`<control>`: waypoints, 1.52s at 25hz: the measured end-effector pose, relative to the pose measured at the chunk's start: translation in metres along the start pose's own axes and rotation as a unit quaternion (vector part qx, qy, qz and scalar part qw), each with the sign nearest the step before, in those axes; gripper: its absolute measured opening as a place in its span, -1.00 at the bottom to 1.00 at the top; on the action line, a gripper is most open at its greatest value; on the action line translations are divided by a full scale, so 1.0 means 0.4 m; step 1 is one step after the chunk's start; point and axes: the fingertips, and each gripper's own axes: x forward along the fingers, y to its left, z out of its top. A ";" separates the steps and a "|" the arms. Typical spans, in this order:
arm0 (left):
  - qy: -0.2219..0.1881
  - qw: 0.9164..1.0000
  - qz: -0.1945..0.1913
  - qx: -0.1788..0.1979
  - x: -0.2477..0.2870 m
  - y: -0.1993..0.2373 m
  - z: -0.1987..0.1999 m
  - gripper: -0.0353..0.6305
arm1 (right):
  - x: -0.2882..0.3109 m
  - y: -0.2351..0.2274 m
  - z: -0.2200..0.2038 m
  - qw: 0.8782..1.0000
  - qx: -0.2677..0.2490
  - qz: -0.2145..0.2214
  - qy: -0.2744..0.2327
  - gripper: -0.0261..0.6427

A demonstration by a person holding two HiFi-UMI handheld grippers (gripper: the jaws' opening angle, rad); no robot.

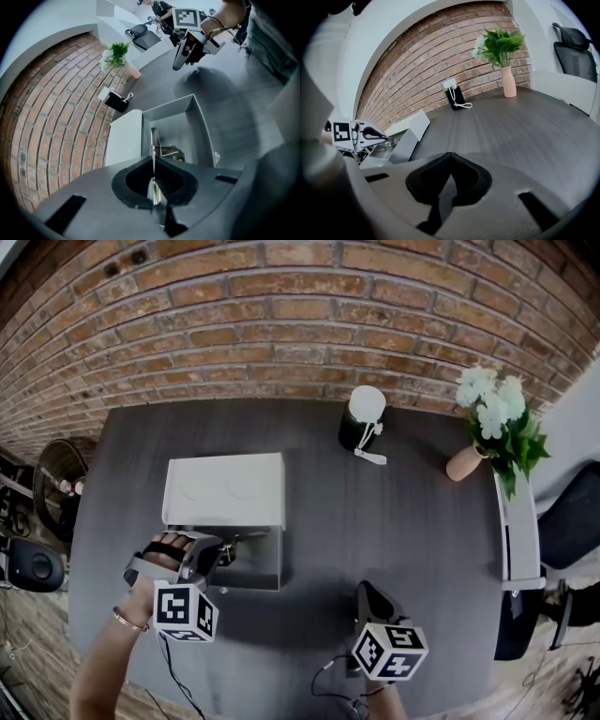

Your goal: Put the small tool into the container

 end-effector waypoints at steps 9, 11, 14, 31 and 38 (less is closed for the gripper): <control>0.003 1.000 -0.010 -0.006 0.017 -0.014 -0.003 -0.88 | -0.014 -0.008 0.009 1.000 0.007 0.000 -0.007 -0.92; 0.004 1.000 -0.011 -0.007 0.020 -0.014 -0.005 -0.88 | -0.015 -0.009 0.008 1.000 0.008 -0.001 -0.007 -0.92; 0.002 1.000 -0.013 -0.014 0.023 -0.014 -0.007 -0.88 | -0.016 -0.010 0.008 1.000 0.009 -0.001 -0.007 -0.92; 0.002 0.991 -0.091 -0.103 0.023 -0.033 -0.010 -0.84 | -0.012 -0.016 0.010 1.000 0.010 0.001 -0.005 -0.92; 0.008 0.983 -0.138 -0.125 0.022 -0.053 -0.008 -0.74 | -0.016 -0.027 0.016 1.000 0.013 -0.002 -0.008 -0.92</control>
